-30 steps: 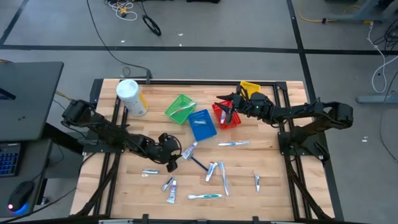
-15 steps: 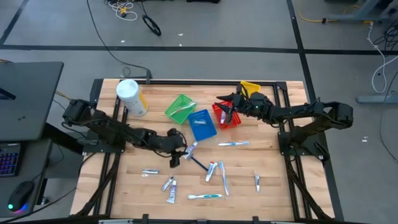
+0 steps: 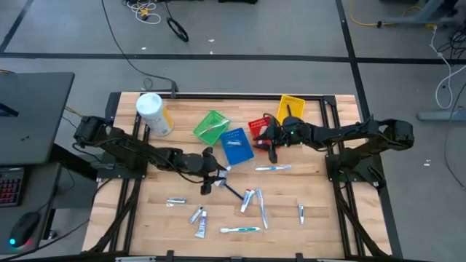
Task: Pick & Place Travel size toiletries
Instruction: Put the green toothbrush into the green bin
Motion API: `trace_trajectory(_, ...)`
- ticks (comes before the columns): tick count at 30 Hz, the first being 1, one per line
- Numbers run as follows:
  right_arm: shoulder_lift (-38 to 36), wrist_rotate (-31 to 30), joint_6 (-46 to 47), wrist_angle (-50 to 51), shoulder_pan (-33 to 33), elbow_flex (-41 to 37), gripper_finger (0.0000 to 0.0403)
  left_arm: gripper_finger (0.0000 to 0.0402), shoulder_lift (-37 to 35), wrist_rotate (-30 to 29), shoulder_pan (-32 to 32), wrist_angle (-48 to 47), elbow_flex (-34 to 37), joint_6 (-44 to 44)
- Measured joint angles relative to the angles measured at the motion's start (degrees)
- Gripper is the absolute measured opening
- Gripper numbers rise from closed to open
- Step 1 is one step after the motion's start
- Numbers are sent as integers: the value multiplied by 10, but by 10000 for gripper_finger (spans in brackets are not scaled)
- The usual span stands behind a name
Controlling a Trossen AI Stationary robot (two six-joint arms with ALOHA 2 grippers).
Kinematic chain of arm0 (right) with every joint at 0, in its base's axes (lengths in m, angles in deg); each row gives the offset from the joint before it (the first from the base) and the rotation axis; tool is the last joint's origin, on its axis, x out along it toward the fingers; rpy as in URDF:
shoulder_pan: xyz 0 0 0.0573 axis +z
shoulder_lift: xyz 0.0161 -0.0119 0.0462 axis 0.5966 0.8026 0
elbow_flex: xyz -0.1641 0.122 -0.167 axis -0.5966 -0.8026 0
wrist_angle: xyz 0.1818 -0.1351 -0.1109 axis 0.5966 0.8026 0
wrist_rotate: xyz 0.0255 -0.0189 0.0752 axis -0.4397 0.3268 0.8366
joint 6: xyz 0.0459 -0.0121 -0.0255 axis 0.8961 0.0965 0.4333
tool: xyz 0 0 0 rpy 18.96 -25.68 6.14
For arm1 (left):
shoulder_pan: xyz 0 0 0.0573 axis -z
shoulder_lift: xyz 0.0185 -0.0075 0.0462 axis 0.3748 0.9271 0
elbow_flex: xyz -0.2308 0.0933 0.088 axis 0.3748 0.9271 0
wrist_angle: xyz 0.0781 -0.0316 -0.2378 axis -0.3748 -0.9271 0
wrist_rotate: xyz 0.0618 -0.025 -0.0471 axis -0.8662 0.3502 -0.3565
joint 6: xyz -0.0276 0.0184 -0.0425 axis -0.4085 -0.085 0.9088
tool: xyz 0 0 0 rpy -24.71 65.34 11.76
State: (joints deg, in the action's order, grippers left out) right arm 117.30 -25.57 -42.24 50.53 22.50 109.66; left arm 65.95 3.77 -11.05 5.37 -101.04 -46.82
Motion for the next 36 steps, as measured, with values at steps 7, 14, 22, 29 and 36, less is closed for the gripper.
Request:
trace_trajectory(7, 0, -1, 43, 30, 47, 0, 144, 176, 0, -20, -30, 1, 0, 10)
trace_trajectory(14, 4, -29, 120, 29, 134, 0, 144, 176, 0, 8, -20, 1, 0, 11)
trace_trajectory(22, 59, -147, 199, -36, 293, 0, 144, 176, 14, -21, 88, 58, 0, 81)
trace_trajectory(29, 117, -249, 228, -129, 410, 0, 144, 176, 113, -88, 200, 161, -48, 87)
trace_trajectory(36, 167, -297, 272, -194, 458, 0, 144, 176, 238, -99, 256, 139, -162, 78)
